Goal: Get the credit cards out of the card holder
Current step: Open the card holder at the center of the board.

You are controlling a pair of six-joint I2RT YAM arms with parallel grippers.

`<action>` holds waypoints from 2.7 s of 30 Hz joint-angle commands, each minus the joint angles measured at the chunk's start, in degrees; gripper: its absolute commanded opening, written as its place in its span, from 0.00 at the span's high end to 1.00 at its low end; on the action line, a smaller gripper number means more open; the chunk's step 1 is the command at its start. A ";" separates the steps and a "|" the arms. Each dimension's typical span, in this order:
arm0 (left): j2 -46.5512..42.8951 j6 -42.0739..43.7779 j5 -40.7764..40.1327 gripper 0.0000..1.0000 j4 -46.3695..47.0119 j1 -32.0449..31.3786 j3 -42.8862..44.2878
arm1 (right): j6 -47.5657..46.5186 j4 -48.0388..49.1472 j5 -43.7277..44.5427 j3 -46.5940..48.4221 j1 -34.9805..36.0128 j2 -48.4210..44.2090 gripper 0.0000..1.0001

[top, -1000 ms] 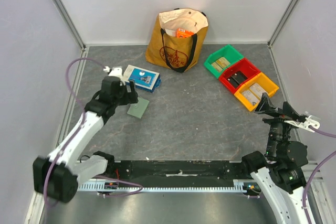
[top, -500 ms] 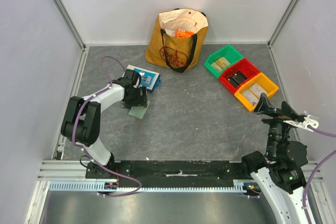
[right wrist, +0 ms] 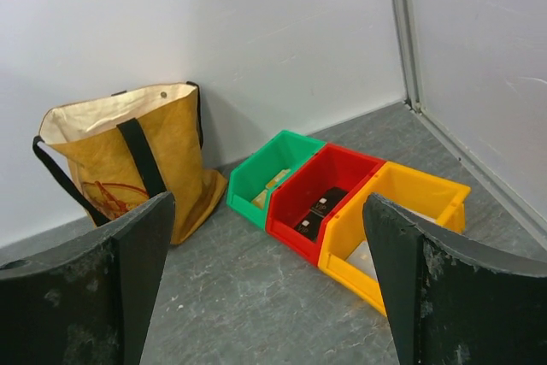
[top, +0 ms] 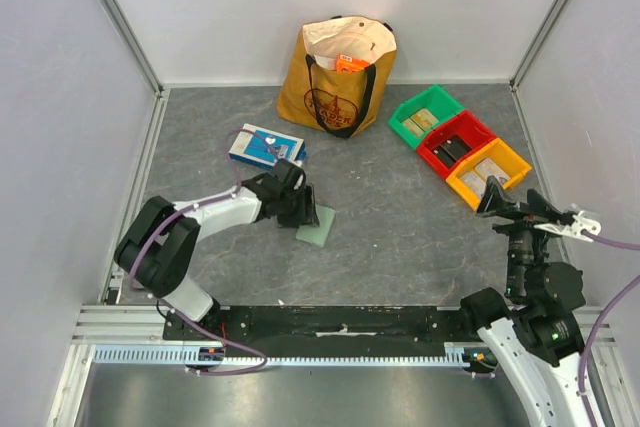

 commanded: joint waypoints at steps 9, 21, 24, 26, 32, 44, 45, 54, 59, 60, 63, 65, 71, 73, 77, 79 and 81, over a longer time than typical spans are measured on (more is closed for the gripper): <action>-10.41 -21.00 -2.80 0.33 12.79 -11.85 -9.56 | 14.36 -11.70 -24.86 9.28 0.43 28.96 0.02; -12.53 -12.30 -7.30 0.38 10.50 -11.85 -9.13 | 32.12 13.41 -49.67 -3.99 3.15 59.19 0.19; -11.83 -11.33 -7.38 0.40 10.59 -11.94 -9.22 | 33.79 18.69 -52.13 -4.26 5.00 65.70 0.27; -10.87 -10.63 -7.30 0.40 10.24 -11.85 -8.95 | 35.99 24.05 -53.71 -5.40 5.96 69.39 0.32; -7.44 -9.92 -6.42 0.41 10.15 -11.85 -8.16 | 38.89 33.65 -55.39 -5.32 9.65 80.21 0.39; -5.50 -13.87 -3.17 0.66 14.80 -11.86 -11.50 | 38.11 36.99 -54.87 -5.75 14.40 91.03 0.39; -5.67 -14.31 -3.16 0.67 15.33 -11.85 -11.94 | 37.93 36.99 -54.60 -6.02 14.41 91.47 0.39; -8.66 -21.95 -3.08 0.95 21.92 -11.68 -17.65 | 37.05 39.45 -54.87 -7.95 14.49 94.72 0.40; -11.03 -26.44 -2.64 0.98 25.61 -10.45 -21.95 | 37.49 42.09 -55.48 -8.48 14.49 97.79 0.41; -11.30 -27.23 -2.29 0.98 26.49 -10.19 -22.83 | 37.58 42.53 -55.57 -8.48 14.41 98.23 0.41; -11.74 -29.51 -0.80 0.98 30.09 -9.05 -25.64 | 37.49 43.06 -56.27 -8.04 14.58 99.81 0.42; -11.13 -30.92 0.69 0.98 32.46 -8.52 -27.14 | 37.49 44.46 -57.84 -7.78 14.58 101.13 0.44; -8.49 -33.56 3.69 0.98 38.01 -7.99 -29.16 | 38.02 47.10 -59.70 -7.16 15.55 104.83 0.66; -8.40 -33.30 3.60 0.98 37.40 -7.99 -28.90 | 38.11 47.54 -59.61 -7.42 15.64 104.57 0.82; -9.71 -27.44 2.03 0.90 29.60 -8.08 -25.22 | 37.23 45.70 -58.47 -7.51 15.72 102.38 1.00; -10.94 -23.56 -0.95 0.74 23.02 -8.51 -21.98 | 36.53 43.51 -56.63 -7.25 16.07 100.80 1.00; -12.00 -20.22 -4.64 0.56 15.72 -9.56 -18.11 | 35.65 40.35 -54.18 -6.90 16.69 98.95 1.00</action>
